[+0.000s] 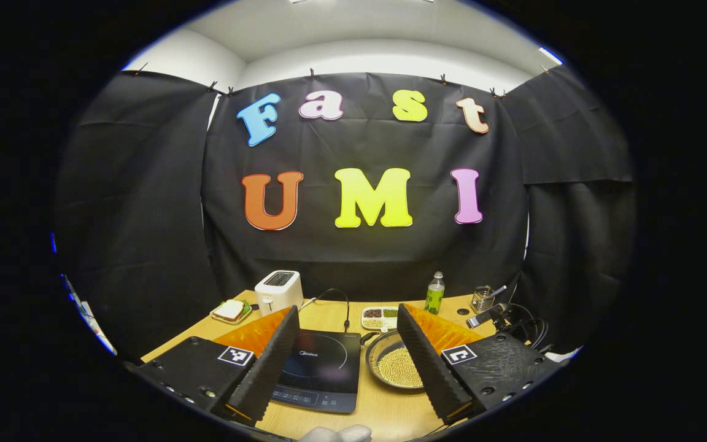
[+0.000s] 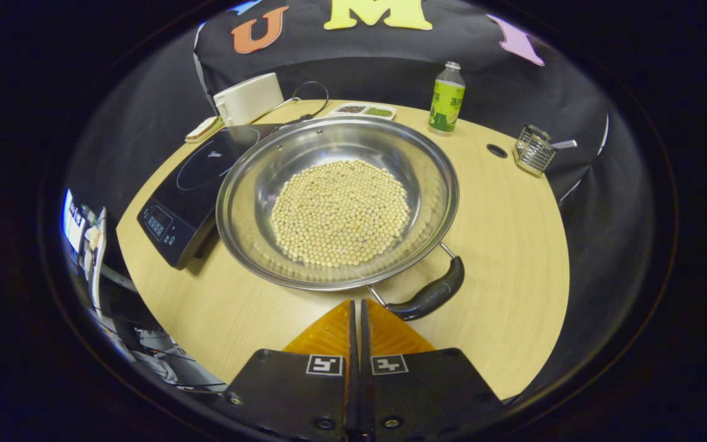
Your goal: First push the handle of the pot to place it horizontally, then grasp the pot with both hands and set it on the induction cooktop.
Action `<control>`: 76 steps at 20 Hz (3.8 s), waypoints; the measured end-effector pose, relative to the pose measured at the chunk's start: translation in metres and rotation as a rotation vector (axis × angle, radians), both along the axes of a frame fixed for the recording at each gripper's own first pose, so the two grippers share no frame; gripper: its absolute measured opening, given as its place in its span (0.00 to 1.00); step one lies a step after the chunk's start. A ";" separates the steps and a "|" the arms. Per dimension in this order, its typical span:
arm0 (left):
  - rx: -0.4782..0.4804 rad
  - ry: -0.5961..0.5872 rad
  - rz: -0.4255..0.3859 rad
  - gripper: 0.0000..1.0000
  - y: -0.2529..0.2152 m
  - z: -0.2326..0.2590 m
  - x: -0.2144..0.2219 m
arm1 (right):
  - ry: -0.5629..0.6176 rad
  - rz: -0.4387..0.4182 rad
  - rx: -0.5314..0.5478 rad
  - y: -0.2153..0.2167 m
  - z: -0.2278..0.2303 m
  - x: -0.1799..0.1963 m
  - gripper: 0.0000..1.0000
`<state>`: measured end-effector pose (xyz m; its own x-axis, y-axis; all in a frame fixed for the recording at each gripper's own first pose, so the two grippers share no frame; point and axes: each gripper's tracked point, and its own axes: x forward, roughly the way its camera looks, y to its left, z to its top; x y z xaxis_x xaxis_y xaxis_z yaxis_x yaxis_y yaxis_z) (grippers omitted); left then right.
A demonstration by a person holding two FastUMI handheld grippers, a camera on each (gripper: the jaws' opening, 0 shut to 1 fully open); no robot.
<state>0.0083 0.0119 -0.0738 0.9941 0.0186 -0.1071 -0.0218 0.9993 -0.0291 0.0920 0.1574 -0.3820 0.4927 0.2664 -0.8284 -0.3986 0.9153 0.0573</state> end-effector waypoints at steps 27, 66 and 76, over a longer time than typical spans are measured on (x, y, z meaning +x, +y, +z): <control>-0.010 0.056 0.082 0.96 -0.033 -0.022 0.040 | 0.038 -0.025 0.018 -0.081 0.003 0.056 0.04; 0.012 0.346 -0.078 0.96 -0.056 -0.168 0.128 | -0.205 -0.158 0.092 -0.100 0.059 0.101 0.85; -0.004 0.492 -0.118 0.96 -0.071 -0.239 0.179 | -0.143 -0.198 0.106 -0.082 0.031 0.139 0.84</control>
